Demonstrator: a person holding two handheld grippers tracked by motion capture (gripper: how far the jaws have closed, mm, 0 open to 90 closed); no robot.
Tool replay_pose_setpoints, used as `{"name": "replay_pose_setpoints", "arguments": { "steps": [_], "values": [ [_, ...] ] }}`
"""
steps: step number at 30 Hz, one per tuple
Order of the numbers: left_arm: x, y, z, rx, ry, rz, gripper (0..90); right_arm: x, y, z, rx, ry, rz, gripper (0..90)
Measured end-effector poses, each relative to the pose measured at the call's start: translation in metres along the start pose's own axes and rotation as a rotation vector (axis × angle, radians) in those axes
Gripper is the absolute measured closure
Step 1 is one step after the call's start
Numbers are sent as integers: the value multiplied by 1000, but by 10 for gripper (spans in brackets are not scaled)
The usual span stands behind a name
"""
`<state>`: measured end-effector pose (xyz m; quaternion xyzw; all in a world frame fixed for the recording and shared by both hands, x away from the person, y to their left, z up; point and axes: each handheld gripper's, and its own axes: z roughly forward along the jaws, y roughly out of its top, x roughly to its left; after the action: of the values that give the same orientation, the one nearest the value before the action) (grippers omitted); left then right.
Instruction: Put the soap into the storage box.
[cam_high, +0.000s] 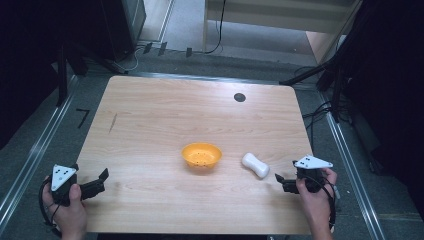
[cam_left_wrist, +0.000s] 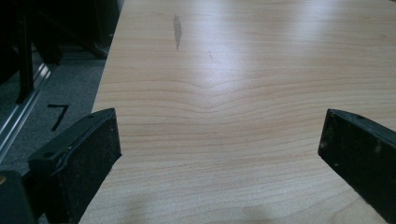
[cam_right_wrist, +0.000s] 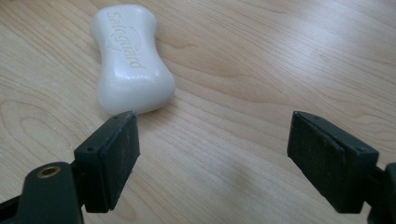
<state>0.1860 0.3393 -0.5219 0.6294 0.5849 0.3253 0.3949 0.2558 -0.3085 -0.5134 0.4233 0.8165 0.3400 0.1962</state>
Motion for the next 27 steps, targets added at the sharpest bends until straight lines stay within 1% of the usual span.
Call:
{"name": "replay_pose_setpoints", "arguments": {
  "steps": [3,5,8,11,14,15,16,17,21,22,27],
  "values": [
    [0,0,0,0,1,0,0,1,6,4,25,21,-20,176],
    [0,0,0,1,1,-2,0,1,7,6,33,26,-27,176],
    [0,0,0,-2,1,-5,0,3,14,9,49,43,-44,178],
    [0,0,0,-2,1,-6,0,4,18,11,60,45,-56,180],
    [1,0,0,-5,1,-8,0,5,26,13,77,60,-80,183],
    [1,0,0,-5,1,-8,0,5,26,13,77,60,-80,183],
    [1,0,0,-6,1,-10,0,6,30,14,88,62,-82,186],
    [1,0,0,-6,0,-10,0,6,31,15,87,64,-93,187],
    [1,0,0,-6,0,-10,0,7,36,18,100,72,-105,188],
    [1,0,0,-6,0,-10,0,8,39,19,110,71,-111,189],
    [0,0,0,-2,3,-7,0,9,47,22,110,86,-124,190]
  ]
}}
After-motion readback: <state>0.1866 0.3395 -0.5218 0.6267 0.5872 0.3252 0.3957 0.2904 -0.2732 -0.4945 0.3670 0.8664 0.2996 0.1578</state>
